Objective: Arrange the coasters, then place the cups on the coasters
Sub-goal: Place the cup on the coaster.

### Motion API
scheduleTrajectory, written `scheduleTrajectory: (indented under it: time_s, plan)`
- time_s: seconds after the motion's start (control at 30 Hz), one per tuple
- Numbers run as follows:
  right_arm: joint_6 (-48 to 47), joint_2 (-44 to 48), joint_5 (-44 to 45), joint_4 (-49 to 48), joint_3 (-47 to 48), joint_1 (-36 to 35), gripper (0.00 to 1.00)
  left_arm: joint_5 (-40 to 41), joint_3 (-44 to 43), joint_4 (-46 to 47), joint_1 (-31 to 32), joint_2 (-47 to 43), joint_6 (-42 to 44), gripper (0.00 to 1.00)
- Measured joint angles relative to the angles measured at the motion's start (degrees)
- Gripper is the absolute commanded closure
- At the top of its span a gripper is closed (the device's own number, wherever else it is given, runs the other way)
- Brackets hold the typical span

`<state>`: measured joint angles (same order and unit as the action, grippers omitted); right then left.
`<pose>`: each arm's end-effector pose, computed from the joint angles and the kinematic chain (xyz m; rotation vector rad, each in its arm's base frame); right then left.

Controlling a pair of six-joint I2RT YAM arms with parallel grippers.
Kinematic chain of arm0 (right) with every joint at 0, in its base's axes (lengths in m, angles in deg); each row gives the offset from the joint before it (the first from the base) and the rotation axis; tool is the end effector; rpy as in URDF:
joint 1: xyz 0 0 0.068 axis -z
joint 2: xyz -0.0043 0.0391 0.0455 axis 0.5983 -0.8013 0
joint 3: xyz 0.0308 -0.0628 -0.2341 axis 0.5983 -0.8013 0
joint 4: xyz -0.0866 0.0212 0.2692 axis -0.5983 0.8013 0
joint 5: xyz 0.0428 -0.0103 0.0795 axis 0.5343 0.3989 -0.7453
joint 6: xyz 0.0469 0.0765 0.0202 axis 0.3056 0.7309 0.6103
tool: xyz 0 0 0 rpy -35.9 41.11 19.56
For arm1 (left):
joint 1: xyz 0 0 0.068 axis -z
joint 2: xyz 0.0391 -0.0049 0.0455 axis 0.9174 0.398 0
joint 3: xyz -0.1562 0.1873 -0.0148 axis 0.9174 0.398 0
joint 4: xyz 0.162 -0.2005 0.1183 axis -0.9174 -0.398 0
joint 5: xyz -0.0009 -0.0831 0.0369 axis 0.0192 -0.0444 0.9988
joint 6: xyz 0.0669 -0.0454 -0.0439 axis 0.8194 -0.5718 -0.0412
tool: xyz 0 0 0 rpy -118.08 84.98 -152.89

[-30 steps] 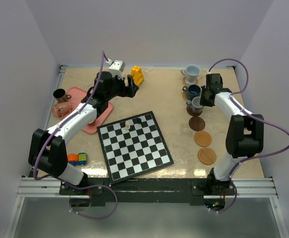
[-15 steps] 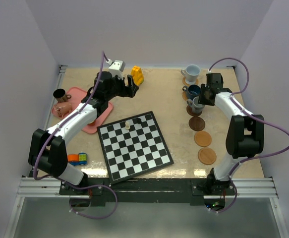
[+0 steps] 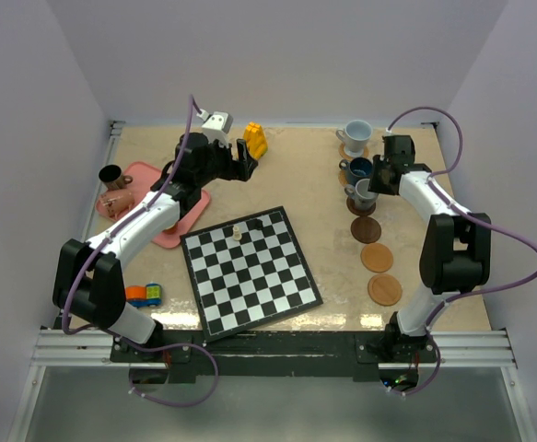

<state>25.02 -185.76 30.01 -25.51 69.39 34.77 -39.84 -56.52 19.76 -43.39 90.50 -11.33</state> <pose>0.4250 0.0057 0.1585 0.2383 2.4083 -0.0298 0.3892 -0.1792 0.2613 0.2003 1.9005 -0.6161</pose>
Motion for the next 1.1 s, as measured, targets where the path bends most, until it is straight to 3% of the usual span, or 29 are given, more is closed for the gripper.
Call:
scheduleTrajectory:
  time_s: [0.43,1.1]
  plan:
    - [0.0,0.3,0.0,-0.2,0.0,0.0,0.5,-0.1,0.0,0.0,0.0,0.0,0.0,0.17]
    - [-0.5,8.0,0.6,-2.3,-1.8,0.0,0.51,2.0,0.0,-1.6,-0.7,-0.4,0.0,0.17]
